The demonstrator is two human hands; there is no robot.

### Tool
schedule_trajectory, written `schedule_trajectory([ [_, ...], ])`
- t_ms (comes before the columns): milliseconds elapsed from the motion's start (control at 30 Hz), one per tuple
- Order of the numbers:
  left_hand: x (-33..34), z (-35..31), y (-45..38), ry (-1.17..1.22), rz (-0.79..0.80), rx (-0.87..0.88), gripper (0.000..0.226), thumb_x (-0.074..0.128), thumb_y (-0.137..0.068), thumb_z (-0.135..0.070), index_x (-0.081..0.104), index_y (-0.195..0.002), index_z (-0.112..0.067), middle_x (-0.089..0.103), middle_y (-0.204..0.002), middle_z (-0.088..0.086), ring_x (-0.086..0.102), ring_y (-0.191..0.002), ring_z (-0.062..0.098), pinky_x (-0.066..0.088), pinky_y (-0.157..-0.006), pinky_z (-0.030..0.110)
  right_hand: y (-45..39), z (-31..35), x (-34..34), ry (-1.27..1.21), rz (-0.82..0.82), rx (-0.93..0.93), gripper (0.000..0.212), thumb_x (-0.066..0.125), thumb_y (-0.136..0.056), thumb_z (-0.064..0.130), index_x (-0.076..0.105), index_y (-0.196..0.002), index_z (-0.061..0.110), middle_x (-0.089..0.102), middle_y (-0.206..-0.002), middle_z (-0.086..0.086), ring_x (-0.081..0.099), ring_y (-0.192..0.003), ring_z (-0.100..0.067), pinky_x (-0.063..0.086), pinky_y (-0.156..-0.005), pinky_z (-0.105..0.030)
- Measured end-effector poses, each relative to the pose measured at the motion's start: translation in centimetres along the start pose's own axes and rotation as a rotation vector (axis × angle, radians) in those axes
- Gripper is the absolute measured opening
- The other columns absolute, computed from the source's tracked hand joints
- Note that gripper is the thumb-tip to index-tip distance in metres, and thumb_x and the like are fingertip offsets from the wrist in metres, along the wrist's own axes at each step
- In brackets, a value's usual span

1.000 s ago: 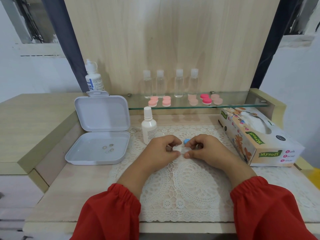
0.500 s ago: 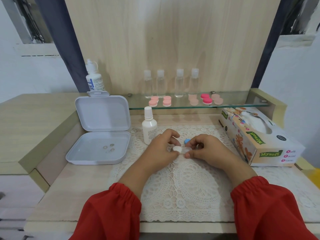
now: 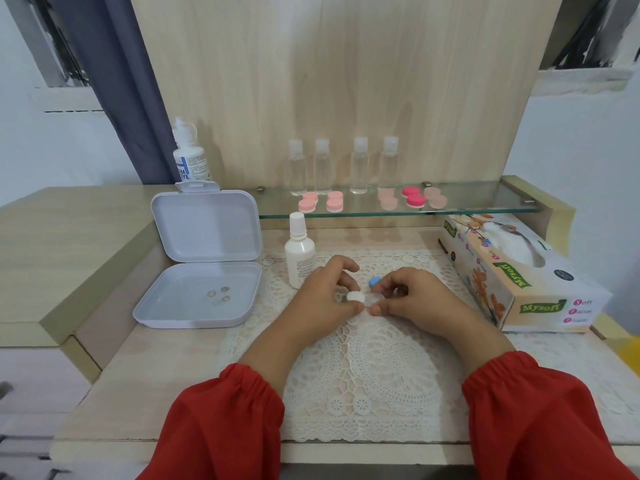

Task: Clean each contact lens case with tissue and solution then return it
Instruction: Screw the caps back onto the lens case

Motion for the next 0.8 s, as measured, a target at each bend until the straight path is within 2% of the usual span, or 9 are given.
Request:
schedule_trajectory([
  [67, 0.17, 0.08, 0.04, 0.026, 0.021, -0.002, 0.048, 0.066, -0.08, -0.007, 0.049, -0.116, -0.033, 0.065, -0.104, -0.011, 0.056, -0.094, 0.005, 0.045, -0.067, 0.015, -0.03, -0.07, 0.04, 0.0, 0.001, 0.001, 0.022, 0.085, -0.07, 0.023, 0.07, -0.087, 0.023, 0.059, -0.08, 0.015, 0.051, -0.068, 0.0, 0.038, -0.065, -0.017],
  [200, 0.14, -0.05, 0.0, -0.026, 0.004, 0.018, 0.049, 0.074, -0.078, -0.02, 0.047, -0.116, -0.035, 0.06, -0.105, -0.012, 0.05, -0.107, 0.005, 0.044, -0.081, 0.019, -0.07, -0.08, 0.0, -0.005, -0.004, -0.004, 0.021, 0.085, -0.07, 0.022, 0.069, -0.085, 0.025, 0.059, -0.078, 0.015, 0.051, -0.067, 0.0, 0.039, -0.065, -0.016],
  [267, 0.1, 0.24, -0.11, -0.018, 0.006, 0.007, 0.043, 0.069, -0.08, -0.012, 0.049, -0.113, -0.032, 0.065, -0.102, -0.013, 0.053, -0.106, 0.005, 0.044, -0.079, 0.017, -0.06, -0.09, 0.04, -0.007, -0.001, 0.0, 0.022, 0.085, -0.07, 0.023, 0.069, -0.084, 0.026, 0.06, -0.079, 0.014, 0.051, -0.068, -0.001, 0.039, -0.066, -0.017],
  [333, 0.26, 0.33, -0.1, -0.007, 0.02, 0.004, 0.045, 0.066, -0.08, -0.009, 0.052, -0.115, -0.033, 0.066, -0.108, -0.013, 0.054, -0.108, 0.001, 0.045, -0.085, 0.016, -0.07, -0.1, 0.04, -0.01, 0.0, 0.001, 0.021, 0.085, -0.07, 0.023, 0.068, -0.082, 0.027, 0.06, -0.079, 0.013, 0.052, -0.068, -0.001, 0.04, -0.066, -0.018],
  [400, 0.26, 0.11, -0.06, -0.028, 0.005, 0.025, 0.048, 0.072, -0.078, -0.017, 0.051, -0.118, -0.035, 0.062, -0.112, -0.013, 0.049, -0.11, -0.002, 0.041, -0.087, 0.016, -0.03, -0.02, 0.03, -0.014, 0.002, -0.002, 0.021, 0.085, -0.07, 0.022, 0.068, -0.082, 0.028, 0.061, -0.08, 0.013, 0.052, -0.067, 0.0, 0.04, -0.065, -0.017],
  [467, 0.09, 0.14, -0.1, -0.059, -0.016, 0.024, 0.046, 0.073, -0.079, -0.021, 0.05, -0.116, -0.034, 0.061, -0.106, -0.012, 0.048, -0.106, 0.001, 0.039, -0.082, 0.017, 0.03, 0.07, 0.01, -0.013, 0.004, -0.002, 0.022, 0.084, -0.071, 0.022, 0.068, -0.084, 0.027, 0.06, -0.08, 0.014, 0.051, -0.067, 0.0, 0.039, -0.064, -0.016],
  [567, 0.2, 0.47, -0.17, -0.019, 0.01, 0.003, 0.047, 0.066, -0.081, -0.01, 0.053, -0.119, -0.034, 0.066, -0.104, -0.014, 0.054, -0.107, 0.002, 0.044, -0.086, 0.019, 0.04, 0.08, 0.05, -0.006, 0.007, 0.001, 0.022, 0.084, -0.07, 0.023, 0.069, -0.087, 0.024, 0.06, -0.079, 0.013, 0.051, -0.065, 0.0, 0.038, -0.063, -0.015],
  [700, 0.22, 0.31, -0.16, -0.05, 0.0, 0.015, 0.054, 0.073, -0.079, -0.017, 0.051, -0.125, -0.034, 0.062, -0.107, -0.012, 0.051, -0.108, 0.002, 0.04, -0.086, 0.016, -0.05, 0.11, 0.04, 0.0, 0.004, -0.007, 0.022, 0.084, -0.07, 0.023, 0.07, -0.087, 0.024, 0.061, -0.08, 0.012, 0.051, -0.064, 0.002, 0.038, -0.062, -0.014],
  [800, 0.41, 0.5, -0.19, -0.011, 0.031, 0.0, 0.053, 0.065, -0.082, -0.004, 0.053, -0.126, -0.03, 0.067, -0.108, -0.012, 0.056, -0.109, 0.003, 0.044, -0.092, 0.023, -0.04, 0.04, 0.06, -0.002, 0.003, -0.003, 0.023, 0.084, -0.07, 0.023, 0.07, -0.088, 0.023, 0.061, -0.08, 0.012, 0.051, -0.065, 0.0, 0.038, -0.063, -0.015],
])
Point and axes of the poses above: each hand's wrist, its own y-axis away from the middle knuckle, its own x-axis out of the palm, z = x × y, the point moved 8 cm from there along -y, towards the middle knuckle
